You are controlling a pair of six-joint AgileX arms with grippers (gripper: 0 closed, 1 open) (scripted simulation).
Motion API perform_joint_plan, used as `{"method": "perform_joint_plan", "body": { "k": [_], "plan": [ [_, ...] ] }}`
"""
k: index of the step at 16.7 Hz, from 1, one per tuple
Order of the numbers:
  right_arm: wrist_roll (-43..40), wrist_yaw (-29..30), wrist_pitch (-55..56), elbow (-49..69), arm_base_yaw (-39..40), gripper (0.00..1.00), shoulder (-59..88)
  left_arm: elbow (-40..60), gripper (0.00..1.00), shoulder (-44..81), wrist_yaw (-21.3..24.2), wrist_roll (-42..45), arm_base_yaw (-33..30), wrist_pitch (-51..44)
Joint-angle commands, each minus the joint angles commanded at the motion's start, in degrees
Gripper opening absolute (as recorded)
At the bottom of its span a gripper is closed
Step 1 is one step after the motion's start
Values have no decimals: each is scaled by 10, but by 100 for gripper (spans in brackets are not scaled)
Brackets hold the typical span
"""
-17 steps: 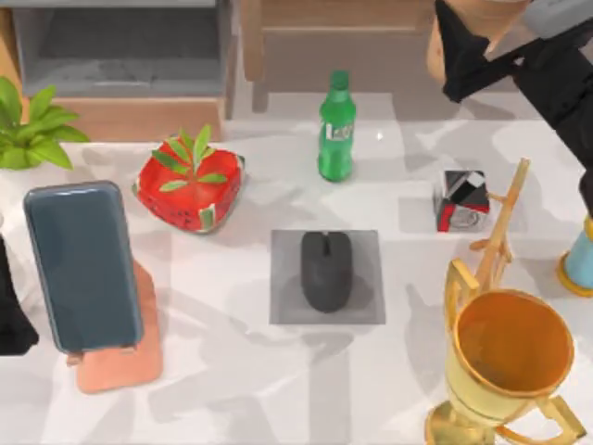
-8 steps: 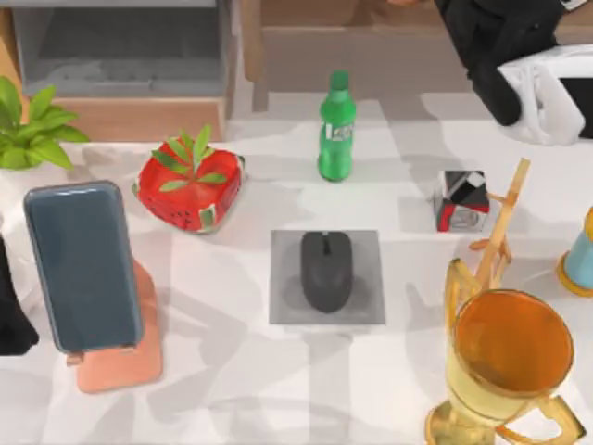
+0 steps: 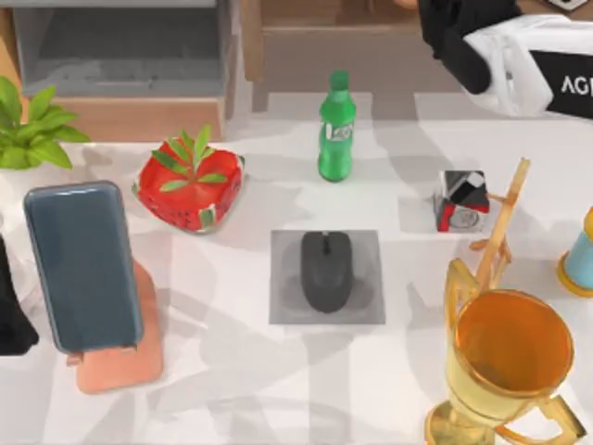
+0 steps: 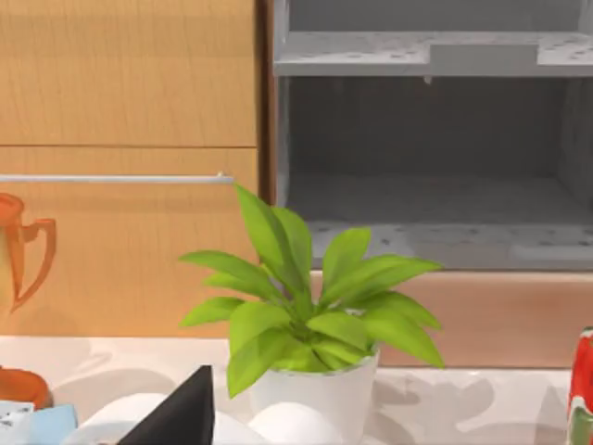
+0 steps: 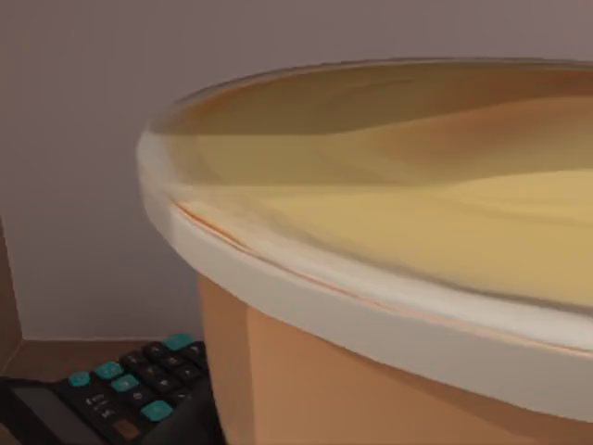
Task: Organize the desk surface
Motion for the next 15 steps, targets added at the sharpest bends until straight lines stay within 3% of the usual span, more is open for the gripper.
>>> {"method": "perform_joint_plan", "body": {
  "k": [14,15],
  "plan": [
    [0,0,0,0,0,0,0,0,100,0,0,0,0,0],
    [0,0,0,0,0,8,0,0,100,0,0,0,0,0]
  ]
}}
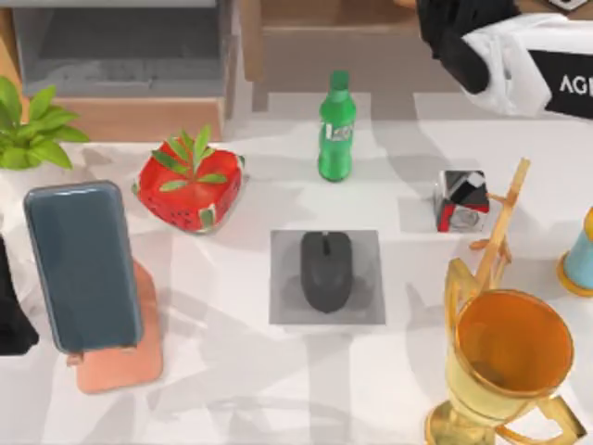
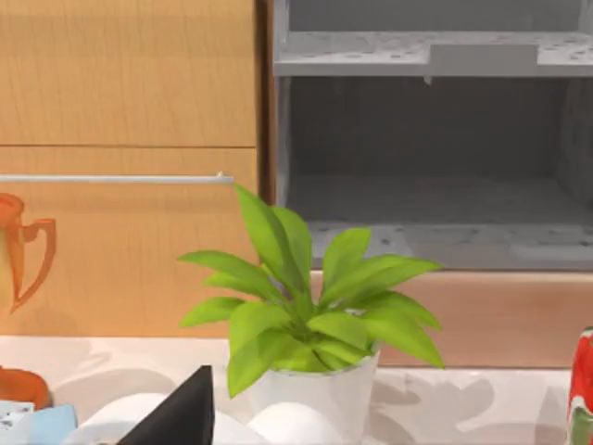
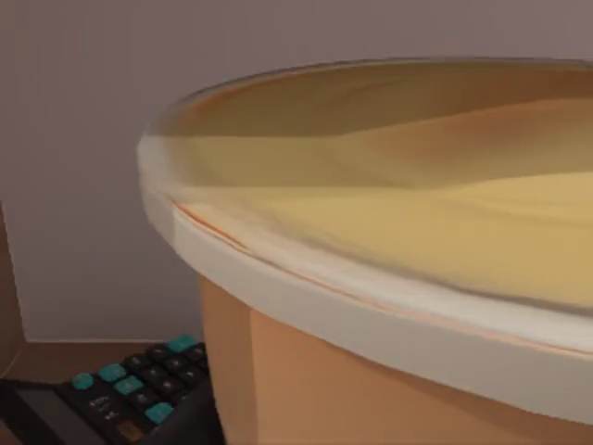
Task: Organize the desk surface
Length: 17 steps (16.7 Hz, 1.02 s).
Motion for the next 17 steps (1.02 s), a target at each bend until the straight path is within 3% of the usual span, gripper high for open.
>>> {"method": "perform_joint_plan", "body": {
  "k": [12,17],
  "plan": [
    [0,0,0,0,0,98,0,0,100,0,0,0,0,0],
    [0,0,0,0,0,100,0,0,100,0,0,0,0,0]
  ]
}}
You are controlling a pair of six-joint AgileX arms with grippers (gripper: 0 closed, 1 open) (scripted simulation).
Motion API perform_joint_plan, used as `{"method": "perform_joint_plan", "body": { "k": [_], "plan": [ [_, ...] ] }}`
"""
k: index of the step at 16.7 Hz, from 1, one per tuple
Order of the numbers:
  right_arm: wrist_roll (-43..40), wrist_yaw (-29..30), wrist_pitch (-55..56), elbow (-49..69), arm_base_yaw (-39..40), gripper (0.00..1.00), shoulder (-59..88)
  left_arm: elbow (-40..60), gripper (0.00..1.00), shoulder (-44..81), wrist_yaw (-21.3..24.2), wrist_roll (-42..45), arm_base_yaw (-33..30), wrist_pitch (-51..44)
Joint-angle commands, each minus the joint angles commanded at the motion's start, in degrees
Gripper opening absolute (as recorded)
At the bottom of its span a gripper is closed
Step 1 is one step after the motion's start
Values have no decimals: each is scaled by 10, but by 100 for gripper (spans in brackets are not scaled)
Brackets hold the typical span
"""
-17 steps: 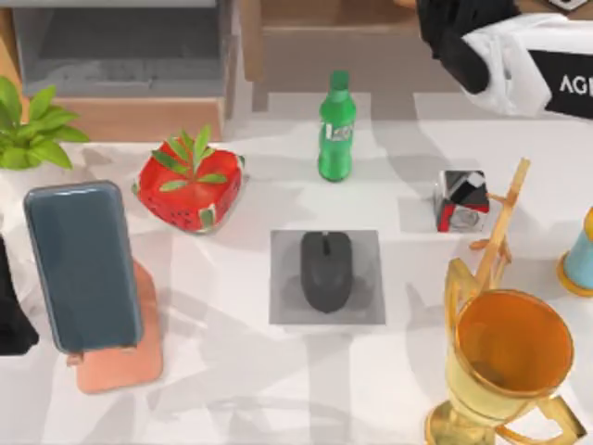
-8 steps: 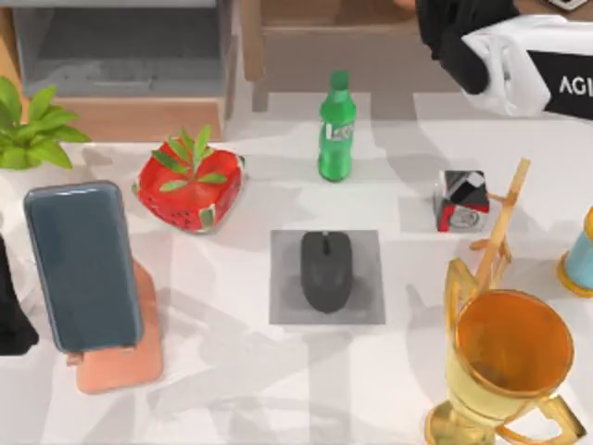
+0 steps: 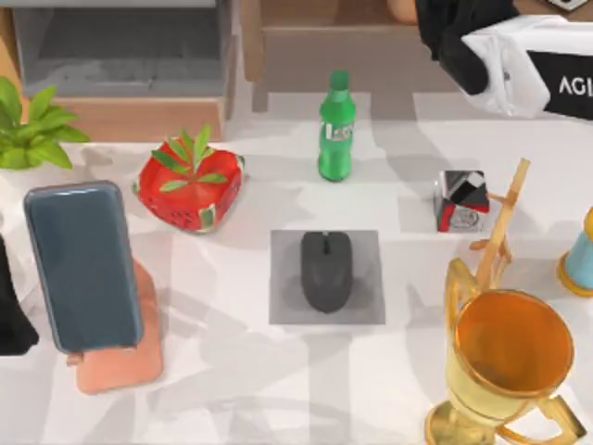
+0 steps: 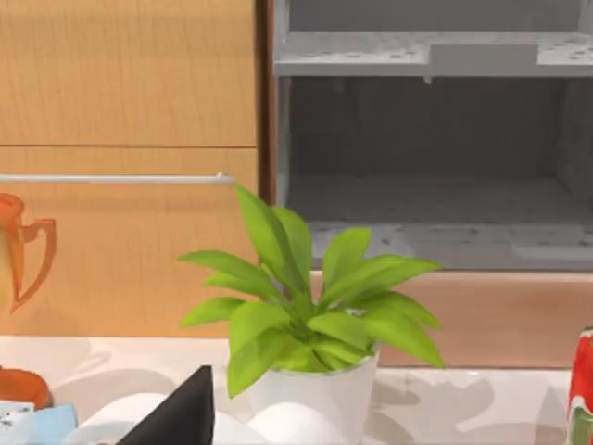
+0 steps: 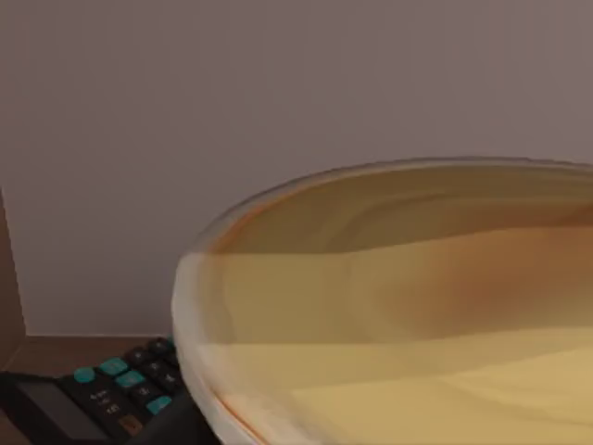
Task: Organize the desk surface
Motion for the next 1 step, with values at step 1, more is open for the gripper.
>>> {"method": "perform_joint_plan", "body": {
  "k": [1],
  "plan": [
    [0,0,0,0,0,100,0,0,100,0,0,0,0,0]
  ]
}}
